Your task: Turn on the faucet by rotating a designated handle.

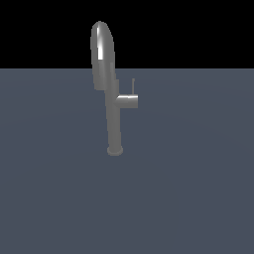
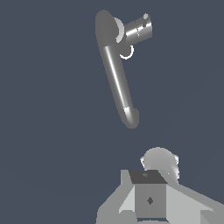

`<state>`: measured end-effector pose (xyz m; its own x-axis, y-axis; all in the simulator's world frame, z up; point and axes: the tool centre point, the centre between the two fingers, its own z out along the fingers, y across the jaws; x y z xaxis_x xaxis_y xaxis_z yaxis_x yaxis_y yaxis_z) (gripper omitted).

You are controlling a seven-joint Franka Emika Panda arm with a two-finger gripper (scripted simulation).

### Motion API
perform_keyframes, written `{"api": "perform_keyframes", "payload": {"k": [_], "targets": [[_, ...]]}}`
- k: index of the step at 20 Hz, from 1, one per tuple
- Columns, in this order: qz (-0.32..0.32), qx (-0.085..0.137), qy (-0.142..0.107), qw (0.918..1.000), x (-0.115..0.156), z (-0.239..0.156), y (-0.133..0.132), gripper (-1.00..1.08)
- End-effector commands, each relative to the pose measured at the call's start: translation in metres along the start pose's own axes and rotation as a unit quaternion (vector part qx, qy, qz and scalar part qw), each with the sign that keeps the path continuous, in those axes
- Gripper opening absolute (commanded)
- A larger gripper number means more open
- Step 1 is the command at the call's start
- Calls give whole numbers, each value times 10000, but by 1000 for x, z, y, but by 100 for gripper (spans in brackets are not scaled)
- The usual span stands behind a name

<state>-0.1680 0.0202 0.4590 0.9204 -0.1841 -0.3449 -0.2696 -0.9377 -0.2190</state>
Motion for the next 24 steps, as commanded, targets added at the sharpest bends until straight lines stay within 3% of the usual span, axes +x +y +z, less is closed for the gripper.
{"api": "perform_keyframes", "payload": {"k": [1,7,13,18,24], "targets": [[218,225,-212,9993,14,0,-2,-100],[749,784,-734,9914,50,2,-6,-100],[1305,1376,-1283,9734,88,9,-6,-100],[1791,1898,-1764,9491,120,18,-3,-100],[2364,2516,-2334,9090,158,34,4,-100]]}}
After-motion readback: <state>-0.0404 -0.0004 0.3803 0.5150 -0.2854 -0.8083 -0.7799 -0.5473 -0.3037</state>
